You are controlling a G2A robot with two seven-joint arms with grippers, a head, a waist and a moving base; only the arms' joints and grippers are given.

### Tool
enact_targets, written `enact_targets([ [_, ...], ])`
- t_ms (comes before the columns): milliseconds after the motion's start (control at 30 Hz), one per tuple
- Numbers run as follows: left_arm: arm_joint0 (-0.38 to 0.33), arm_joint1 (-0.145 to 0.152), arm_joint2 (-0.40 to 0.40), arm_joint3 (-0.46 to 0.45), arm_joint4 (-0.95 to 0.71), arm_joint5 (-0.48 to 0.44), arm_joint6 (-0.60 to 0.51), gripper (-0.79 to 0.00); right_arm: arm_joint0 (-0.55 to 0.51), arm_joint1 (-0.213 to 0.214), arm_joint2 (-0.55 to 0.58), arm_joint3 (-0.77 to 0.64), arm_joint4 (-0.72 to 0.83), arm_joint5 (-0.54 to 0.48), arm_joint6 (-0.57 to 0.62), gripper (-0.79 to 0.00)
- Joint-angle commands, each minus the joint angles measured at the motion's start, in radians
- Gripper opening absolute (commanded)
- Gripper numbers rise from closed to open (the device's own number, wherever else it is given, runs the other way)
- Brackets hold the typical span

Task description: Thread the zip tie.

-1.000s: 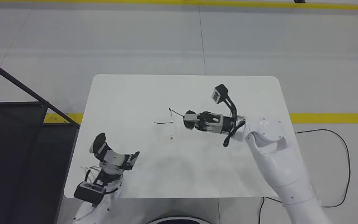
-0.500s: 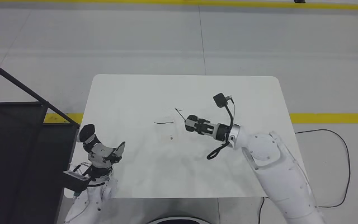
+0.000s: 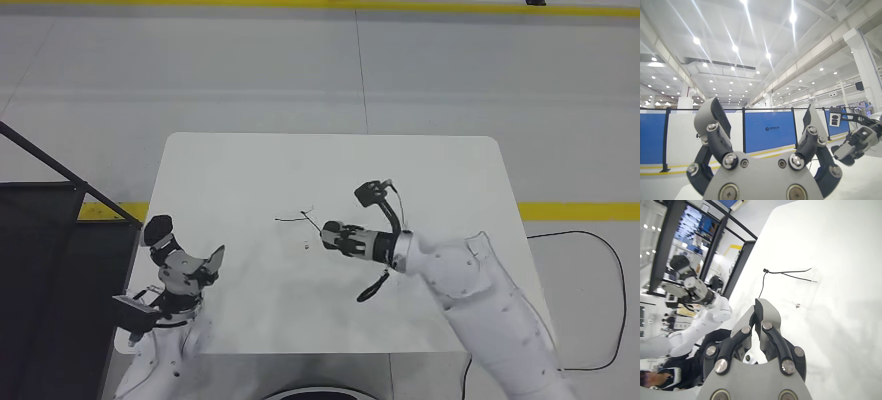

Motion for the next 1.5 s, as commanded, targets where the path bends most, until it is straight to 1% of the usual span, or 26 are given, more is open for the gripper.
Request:
enact_targets([
  [0,0.004,0.0,0.0,-0.013,-0.04,-0.032,-0.035,0.0,0.008,-0.002,-0.026,-0.011,-0.08,0.025,0.0,-0.785],
  [100,0.016,0.002,-0.008,-0.035,-0.088,-0.096,-0.085,0.0,0.022,-0.009,-0.079,-0.025,-0.193,0.064,-0.01,-0.785],
  [233,0.03,0.007,-0.022,-0.058,-0.124,-0.178,-0.151,0.0,0.045,-0.022,-0.143,-0.027,-0.352,0.163,-0.056,-0.785],
  [300,0.036,0.009,-0.031,-0.064,-0.139,-0.207,-0.174,0.0,0.049,-0.03,-0.177,-0.032,-0.435,0.213,-0.1,-0.785],
  [367,0.04,0.01,-0.038,-0.067,-0.156,-0.223,-0.184,0.0,0.053,-0.039,-0.21,-0.031,-0.5,0.26,-0.112,-0.785],
  [433,0.04,0.01,-0.038,-0.067,-0.156,-0.223,-0.184,0.0,0.067,-0.049,-0.241,-0.019,-0.563,0.319,-0.093,-0.785],
  [533,0.04,0.01,-0.038,-0.067,-0.156,-0.223,-0.184,0.0,0.094,-0.066,-0.286,0.007,-0.612,0.364,-0.046,-0.785],
  [567,0.04,0.01,-0.038,-0.067,-0.156,-0.223,-0.184,0.0,0.099,-0.07,-0.297,0.012,-0.612,0.363,-0.03,-0.785],
  [633,0.04,0.01,-0.038,-0.067,-0.156,-0.223,-0.184,0.0,0.121,-0.08,-0.322,0.026,-0.597,0.323,0.018,-0.785],
  [800,0.04,0.01,-0.038,-0.067,-0.156,-0.223,-0.184,0.0,0.149,-0.102,-0.362,0.056,-0.632,0.327,0.064,-0.785],
  [1233,0.04,0.01,-0.038,-0.067,-0.156,-0.223,-0.184,0.0,0.194,-0.164,-0.436,0.106,-0.707,0.367,0.088,-0.785],
  [1467,0.04,0.01,-0.038,-0.067,-0.156,-0.223,-0.184,0.0,0.181,-0.182,-0.449,0.094,-0.764,0.39,0.095,-0.656],
])
